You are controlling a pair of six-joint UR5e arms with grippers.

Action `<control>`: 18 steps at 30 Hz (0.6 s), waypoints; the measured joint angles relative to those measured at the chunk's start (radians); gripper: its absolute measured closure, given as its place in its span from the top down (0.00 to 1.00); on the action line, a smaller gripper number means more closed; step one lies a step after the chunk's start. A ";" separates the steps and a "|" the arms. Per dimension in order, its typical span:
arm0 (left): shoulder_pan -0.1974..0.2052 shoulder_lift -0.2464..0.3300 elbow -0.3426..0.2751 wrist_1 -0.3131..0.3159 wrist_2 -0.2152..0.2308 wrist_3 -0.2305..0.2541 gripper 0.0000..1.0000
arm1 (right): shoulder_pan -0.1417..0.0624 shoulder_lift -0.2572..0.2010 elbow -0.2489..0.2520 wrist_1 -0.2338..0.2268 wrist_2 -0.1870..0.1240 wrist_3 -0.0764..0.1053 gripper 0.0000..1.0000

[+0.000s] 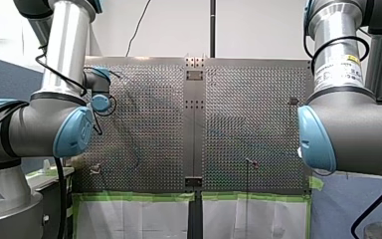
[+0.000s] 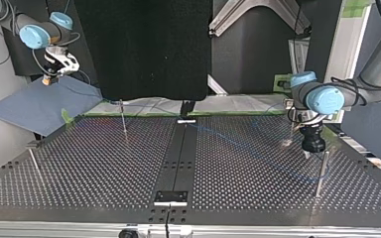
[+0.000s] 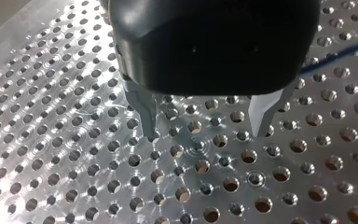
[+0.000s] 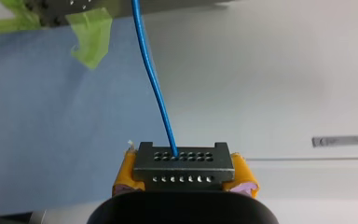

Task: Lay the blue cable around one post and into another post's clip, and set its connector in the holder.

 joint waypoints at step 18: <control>-0.001 0.000 0.000 -0.002 0.003 0.000 0.99 | 0.127 0.016 -0.021 -0.124 -0.158 0.055 0.00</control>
